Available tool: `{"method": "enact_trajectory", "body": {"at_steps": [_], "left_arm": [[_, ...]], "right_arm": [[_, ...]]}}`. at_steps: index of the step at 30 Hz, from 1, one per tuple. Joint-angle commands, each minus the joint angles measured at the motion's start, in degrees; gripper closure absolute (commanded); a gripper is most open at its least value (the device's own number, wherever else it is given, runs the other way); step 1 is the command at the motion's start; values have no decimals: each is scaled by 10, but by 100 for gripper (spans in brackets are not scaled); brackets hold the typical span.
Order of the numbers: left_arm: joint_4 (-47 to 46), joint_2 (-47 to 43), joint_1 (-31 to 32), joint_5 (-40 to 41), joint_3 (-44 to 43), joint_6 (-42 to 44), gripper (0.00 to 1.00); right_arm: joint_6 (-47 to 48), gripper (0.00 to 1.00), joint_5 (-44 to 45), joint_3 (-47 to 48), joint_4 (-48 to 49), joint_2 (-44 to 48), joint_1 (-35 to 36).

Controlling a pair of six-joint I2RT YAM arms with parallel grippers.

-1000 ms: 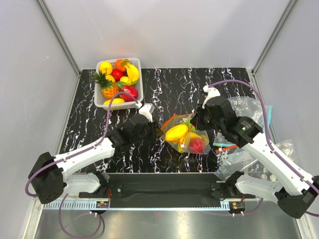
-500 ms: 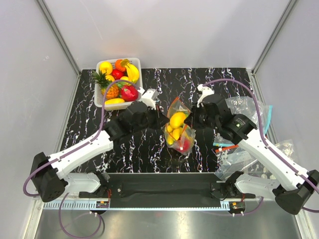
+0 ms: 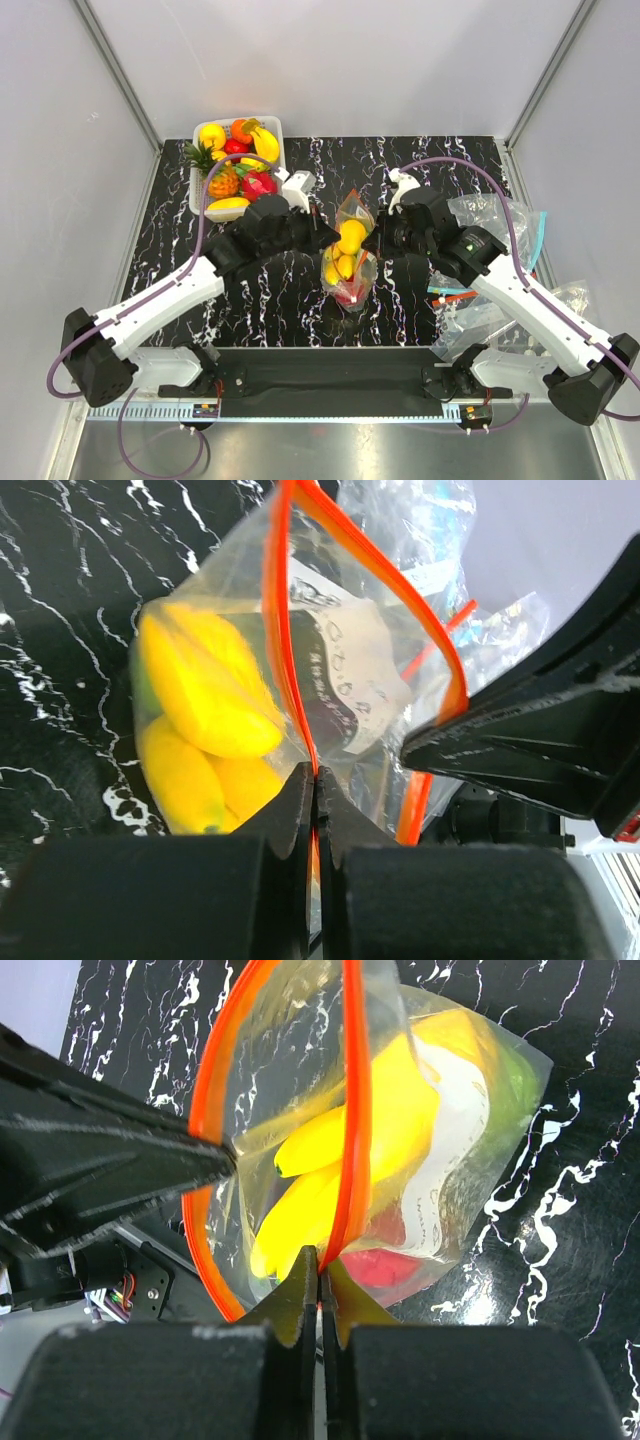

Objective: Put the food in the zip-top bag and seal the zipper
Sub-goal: Adjust the zipper food storage bag at the center of the board.

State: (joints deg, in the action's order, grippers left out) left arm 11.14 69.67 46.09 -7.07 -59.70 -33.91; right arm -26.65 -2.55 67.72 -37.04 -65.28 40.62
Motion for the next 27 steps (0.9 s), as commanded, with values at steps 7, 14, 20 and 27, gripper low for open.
{"method": "enact_trajectory", "body": {"at_steps": [7, 14, 20, 27], "left_arm": [[-14, -9, -23, -73, -55, 11, 100], [6, 29, -23, -136, -118, 16, 100], [17, 42, -23, -163, -121, 27, 100], [-17, 53, -22, -178, -76, 20, 100]], "right_arm": [[-6, 100, -22, 21, 30, 3, 1], [-13, 100, -57, 57, 39, -20, 2], [-23, 100, -58, 59, 52, -21, 2], [-51, 100, -80, -1, 100, -22, 2]]}}
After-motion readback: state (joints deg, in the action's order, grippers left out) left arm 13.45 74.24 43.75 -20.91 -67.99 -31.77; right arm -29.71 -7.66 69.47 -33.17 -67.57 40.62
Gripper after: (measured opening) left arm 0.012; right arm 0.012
